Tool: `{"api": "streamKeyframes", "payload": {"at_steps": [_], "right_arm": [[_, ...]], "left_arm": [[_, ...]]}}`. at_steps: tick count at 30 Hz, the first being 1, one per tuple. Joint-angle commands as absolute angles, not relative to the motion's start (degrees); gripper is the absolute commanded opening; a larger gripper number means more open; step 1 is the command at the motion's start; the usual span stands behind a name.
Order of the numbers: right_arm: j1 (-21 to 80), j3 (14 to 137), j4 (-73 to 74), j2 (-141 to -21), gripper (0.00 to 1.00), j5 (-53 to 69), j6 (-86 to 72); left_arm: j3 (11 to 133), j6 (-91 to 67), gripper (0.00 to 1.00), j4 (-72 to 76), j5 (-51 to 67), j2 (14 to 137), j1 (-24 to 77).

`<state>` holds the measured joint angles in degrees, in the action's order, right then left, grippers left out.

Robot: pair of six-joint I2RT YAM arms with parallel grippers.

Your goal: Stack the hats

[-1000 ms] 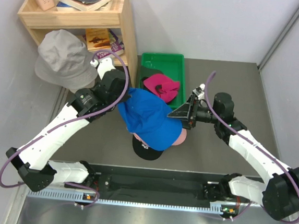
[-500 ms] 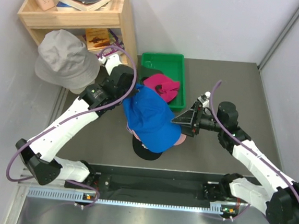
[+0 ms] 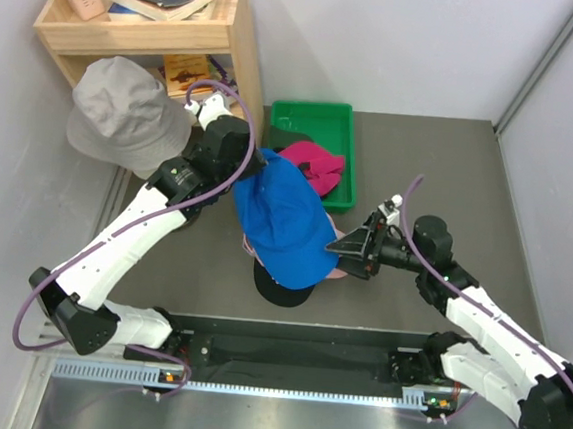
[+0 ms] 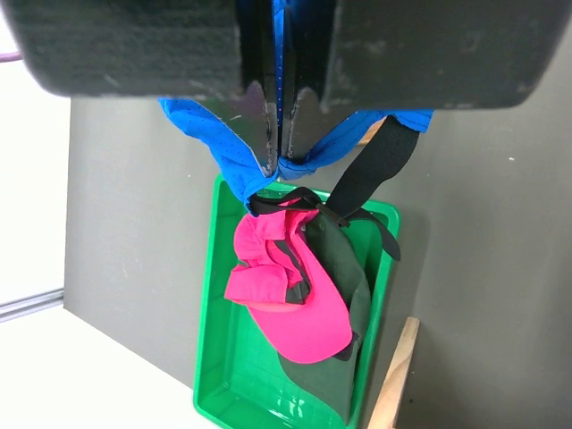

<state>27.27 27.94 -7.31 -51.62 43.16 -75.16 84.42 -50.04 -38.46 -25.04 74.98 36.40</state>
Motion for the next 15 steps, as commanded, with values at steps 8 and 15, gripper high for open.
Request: {"api": "streamKeyframes", "payload": {"at_steps": [8,15], "right_arm": [[37.4,26.8,-22.8,-54.0,0.65,38.2,-78.5],[39.6,28.4,-20.1,-55.0,0.23,38.2,-77.9]], "left_arm": [[83.6,-48.4,0.00,-35.3,-24.2,73.9,35.7],[83.6,-46.4,0.00,-37.1,-25.5,72.2,35.2]]}}
